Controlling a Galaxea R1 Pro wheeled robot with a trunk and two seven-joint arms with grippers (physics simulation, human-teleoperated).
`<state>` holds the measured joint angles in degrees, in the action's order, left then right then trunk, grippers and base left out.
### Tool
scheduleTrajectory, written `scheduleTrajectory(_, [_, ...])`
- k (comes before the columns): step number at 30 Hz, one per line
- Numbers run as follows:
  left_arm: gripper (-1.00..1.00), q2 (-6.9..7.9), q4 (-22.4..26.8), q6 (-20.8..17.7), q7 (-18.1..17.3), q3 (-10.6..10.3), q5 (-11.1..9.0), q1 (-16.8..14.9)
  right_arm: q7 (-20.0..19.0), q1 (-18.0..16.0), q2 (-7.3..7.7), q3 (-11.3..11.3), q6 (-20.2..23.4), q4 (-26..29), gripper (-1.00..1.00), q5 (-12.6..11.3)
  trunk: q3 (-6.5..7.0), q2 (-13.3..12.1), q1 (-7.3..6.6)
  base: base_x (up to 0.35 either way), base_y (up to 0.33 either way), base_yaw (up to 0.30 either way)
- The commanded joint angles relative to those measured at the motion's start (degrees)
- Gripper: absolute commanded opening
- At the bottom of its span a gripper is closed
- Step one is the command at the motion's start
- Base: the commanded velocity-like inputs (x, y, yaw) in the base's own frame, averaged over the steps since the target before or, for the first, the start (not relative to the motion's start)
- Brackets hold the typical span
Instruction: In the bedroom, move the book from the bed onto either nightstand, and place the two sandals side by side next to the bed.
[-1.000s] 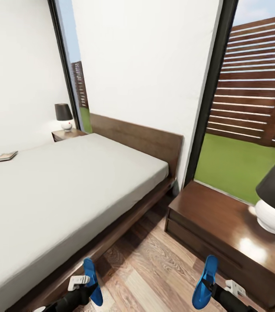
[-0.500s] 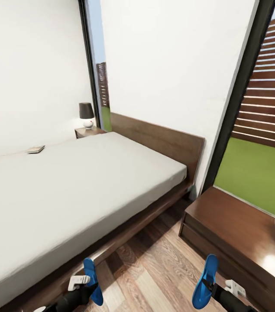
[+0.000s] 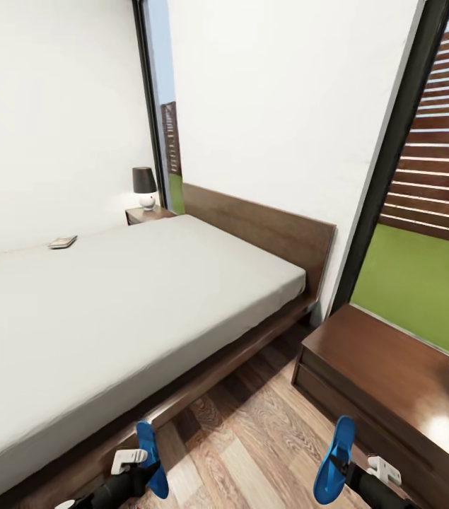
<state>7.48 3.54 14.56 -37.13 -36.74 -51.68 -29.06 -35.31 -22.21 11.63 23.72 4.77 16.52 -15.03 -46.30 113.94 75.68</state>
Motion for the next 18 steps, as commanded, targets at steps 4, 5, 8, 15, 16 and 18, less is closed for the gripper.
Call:
scheduleTrajectory(4, [-1.00,-0.01,0.0,0.4,0.0,-0.5,-0.3,0.0,-0.3,0.0,-0.03,0.2,0.5,0.0,-1.00,-0.5,-0.05,0.0,-0.04,-0.301,0.000,0.000])
scheduleTrajectory(5, [-1.00,-0.01,0.0,0.4,0.0,-0.5,-0.3,0.0,-0.3,0.0,-0.02,0.2,0.5,0.0,-1.00,-0.5,-0.05,0.0,-0.04,-0.226,0.000,0.000])
scheduleTrajectory(8, [-1.00,0.00,0.0,0.4,0.0,-0.5,-0.3,0.0,-0.3,0.0,-0.01,0.2,0.5,0.0,-1.00,-0.5,-0.05,0.0,-0.04,-0.099,0.000,0.000])
scheduleTrajectory(15, [-1.00,-0.01,0.0,0.4,0.0,-0.5,-0.3,0.0,-0.2,0.0,-0.02,0.2,0.5,0.0,-1.00,-0.5,-0.05,0.0,-0.04,-0.015,0.000,0.023])
scheduleTrajectory(16, [-1.00,-0.01,0.0,0.4,0.0,-0.5,-0.3,0.0,-0.2,0.0,-0.03,0.2,0.5,0.0,-1.00,-0.5,-0.05,0.0,-0.04,-0.002,0.000,0.196])
scheduleTrajectory(18, [-1.00,-0.01,0.0,0.4,0.0,-0.5,-0.3,0.0,-0.2,0.0,-0.03,0.2,0.5,0.0,-1.00,-0.5,-0.05,0.0,-0.04,-0.001,0.000,0.253])
